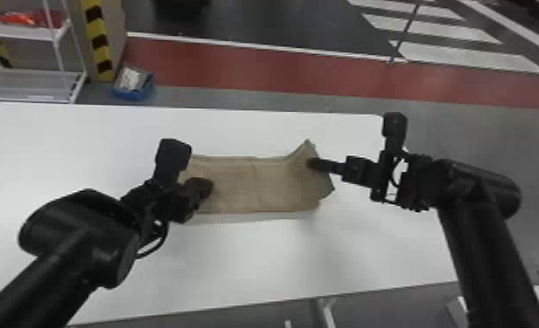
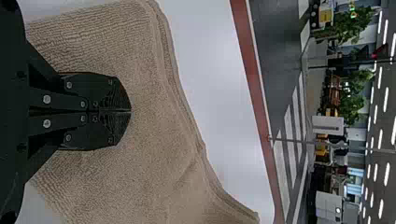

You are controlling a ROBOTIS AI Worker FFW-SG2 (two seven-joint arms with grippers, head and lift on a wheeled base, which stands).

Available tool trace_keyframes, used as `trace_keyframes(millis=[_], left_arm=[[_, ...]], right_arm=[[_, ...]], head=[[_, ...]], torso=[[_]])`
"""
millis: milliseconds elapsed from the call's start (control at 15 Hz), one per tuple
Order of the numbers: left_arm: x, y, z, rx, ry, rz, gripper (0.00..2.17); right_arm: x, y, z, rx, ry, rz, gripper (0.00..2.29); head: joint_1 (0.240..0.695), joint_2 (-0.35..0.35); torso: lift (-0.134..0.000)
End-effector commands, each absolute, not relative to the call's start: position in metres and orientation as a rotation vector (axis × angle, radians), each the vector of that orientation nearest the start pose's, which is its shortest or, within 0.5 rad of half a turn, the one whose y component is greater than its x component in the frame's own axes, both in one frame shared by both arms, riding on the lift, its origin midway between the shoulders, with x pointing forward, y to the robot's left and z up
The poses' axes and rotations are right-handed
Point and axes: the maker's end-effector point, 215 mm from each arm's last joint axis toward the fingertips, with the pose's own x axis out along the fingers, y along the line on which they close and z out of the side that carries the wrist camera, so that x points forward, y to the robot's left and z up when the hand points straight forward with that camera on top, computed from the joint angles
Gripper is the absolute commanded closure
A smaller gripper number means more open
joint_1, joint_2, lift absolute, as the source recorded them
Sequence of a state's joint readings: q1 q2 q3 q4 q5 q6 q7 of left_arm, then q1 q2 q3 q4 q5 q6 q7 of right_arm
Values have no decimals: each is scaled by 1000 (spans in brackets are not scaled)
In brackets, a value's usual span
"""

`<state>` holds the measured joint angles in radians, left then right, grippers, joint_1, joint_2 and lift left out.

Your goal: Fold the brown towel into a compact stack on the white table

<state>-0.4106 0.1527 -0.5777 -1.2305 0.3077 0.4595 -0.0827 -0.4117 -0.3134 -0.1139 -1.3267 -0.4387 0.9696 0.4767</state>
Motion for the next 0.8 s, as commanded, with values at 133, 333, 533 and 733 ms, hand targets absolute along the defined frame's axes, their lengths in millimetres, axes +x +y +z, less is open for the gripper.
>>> trace_keyframes(millis=[133, 333, 533, 733], left_arm=[[606, 17, -467, 134, 512, -539, 2142], [606, 26, -469, 132, 517, -530, 2142], [606, 31, -470, 133, 523, -527, 2142], [602, 37, -473, 132, 531, -525, 2142]], right_arm=[[618, -297, -424, 290, 717, 320, 427], [620, -305, -434, 275, 716, 295, 380], [626, -310, -439, 272, 704, 276, 360], [632, -303, -442, 291, 703, 276, 360]], head=[[695, -232], [695, -243], [695, -244], [695, -240]], torso=[[-120], [-120], [-120], [-120]])
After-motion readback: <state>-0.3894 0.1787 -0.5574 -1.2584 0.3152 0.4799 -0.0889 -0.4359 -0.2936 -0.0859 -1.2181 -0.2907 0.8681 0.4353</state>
